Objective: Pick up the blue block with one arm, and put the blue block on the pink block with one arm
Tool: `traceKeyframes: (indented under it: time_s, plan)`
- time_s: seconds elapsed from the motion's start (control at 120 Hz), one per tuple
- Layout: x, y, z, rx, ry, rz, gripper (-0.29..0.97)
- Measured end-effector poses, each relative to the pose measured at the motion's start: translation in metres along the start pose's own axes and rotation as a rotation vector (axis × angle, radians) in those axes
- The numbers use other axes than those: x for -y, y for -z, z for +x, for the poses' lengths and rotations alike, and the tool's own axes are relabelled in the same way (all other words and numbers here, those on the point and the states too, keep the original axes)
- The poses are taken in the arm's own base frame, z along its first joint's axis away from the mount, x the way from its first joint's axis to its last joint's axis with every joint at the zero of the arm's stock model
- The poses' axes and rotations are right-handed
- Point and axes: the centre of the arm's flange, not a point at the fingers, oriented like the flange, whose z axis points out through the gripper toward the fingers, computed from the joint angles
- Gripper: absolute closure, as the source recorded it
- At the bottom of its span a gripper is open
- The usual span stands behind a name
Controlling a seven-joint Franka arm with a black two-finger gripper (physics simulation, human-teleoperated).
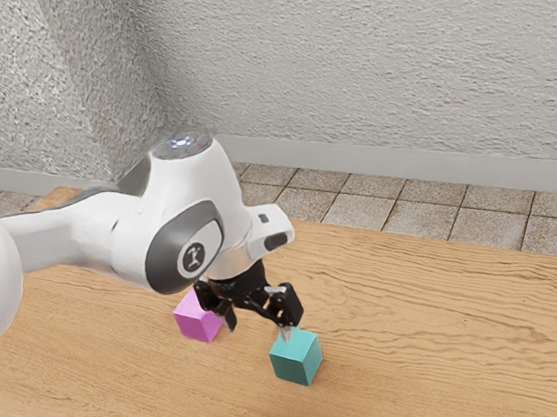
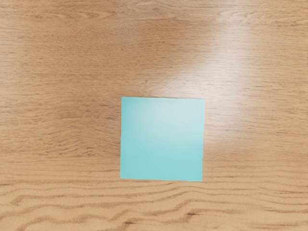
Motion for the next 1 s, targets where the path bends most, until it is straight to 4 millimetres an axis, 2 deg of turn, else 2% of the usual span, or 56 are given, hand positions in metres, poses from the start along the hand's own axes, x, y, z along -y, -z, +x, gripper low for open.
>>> traceKeyframes:
  time_s: [0.067,0.183,0.317,0.45,0.575,0.767,1.0]
  plan:
    - [0.012,-0.013,0.010,-0.003,0.039,-0.002,0.00]
    - [-0.010,-0.024,0.007,-0.039,0.010,-0.006,0.00]
    - [0.006,-0.051,0.023,-0.038,0.064,-0.003,0.00]
    - [0.002,-0.061,0.024,-0.041,0.066,-0.025,0.00]
    - [0.000,-0.078,0.028,-0.029,0.090,-0.049,0.00]
    - [-0.002,-0.086,0.031,-0.035,0.075,-0.062,0.00]
    - [-0.008,-0.089,0.030,-0.019,-0.044,-0.031,0.00]
